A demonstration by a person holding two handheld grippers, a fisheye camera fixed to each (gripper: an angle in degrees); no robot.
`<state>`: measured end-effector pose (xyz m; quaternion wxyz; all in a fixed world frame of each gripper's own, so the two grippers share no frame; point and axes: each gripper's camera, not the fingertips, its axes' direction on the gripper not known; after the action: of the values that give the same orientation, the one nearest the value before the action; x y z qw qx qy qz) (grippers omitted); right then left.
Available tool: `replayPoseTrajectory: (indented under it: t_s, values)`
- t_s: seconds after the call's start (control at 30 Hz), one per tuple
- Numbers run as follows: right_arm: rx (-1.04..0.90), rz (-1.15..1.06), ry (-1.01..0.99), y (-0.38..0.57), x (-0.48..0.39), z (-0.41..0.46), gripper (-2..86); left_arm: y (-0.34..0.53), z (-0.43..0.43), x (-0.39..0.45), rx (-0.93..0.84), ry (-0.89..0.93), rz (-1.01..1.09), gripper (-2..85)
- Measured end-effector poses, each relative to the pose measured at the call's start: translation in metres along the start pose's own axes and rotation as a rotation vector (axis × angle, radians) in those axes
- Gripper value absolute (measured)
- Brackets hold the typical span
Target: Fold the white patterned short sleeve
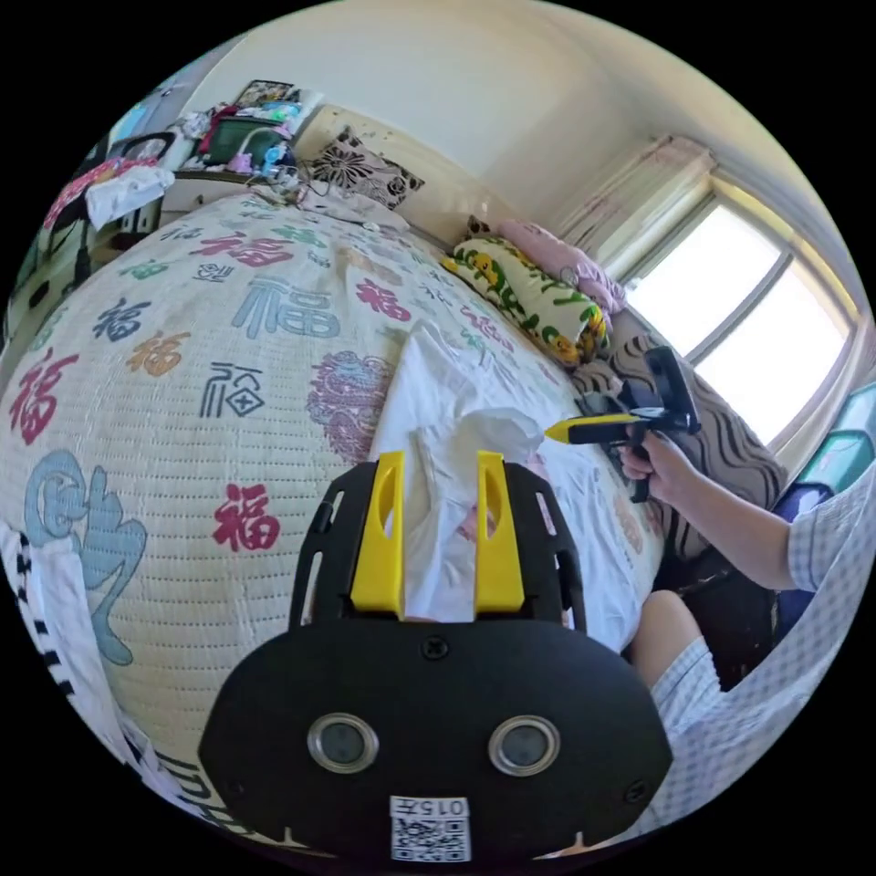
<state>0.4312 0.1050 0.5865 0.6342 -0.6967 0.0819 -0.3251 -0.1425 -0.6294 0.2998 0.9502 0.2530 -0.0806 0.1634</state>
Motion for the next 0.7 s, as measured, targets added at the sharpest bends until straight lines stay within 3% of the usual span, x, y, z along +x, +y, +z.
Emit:
replayPoseTrajectory:
  t_s: [0.13, 0.27, 0.43, 0.5, 0.7]
  values:
    - [0.041, 0.043, -0.086, 0.004, 0.002, 0.017, 12.8, -0.023, 0.010, 0.020, -0.080, -0.104, 0.095, 11.9]
    - [0.002, -0.075, -0.018, -0.005, -0.022, 0.030, 15.1, -0.041, 0.033, 0.017, -0.209, -0.031, 0.053, 9.7]
    - [-0.093, -0.221, 0.257, -0.012, -0.056, 0.056, 1.4, -0.049, 0.022, 0.010, -0.260, -0.064, -0.016, 1.0]
    - [-0.039, -0.260, 0.303, -0.017, -0.061, 0.050, 0.8, -0.050, -0.002, 0.004, -0.194, -0.021, -0.044, 0.3]
    - [0.100, -0.419, 0.111, -0.110, -0.098, 0.020, 0.4, -0.047, -0.131, -0.015, 0.212, -0.181, -0.101, -0.4]
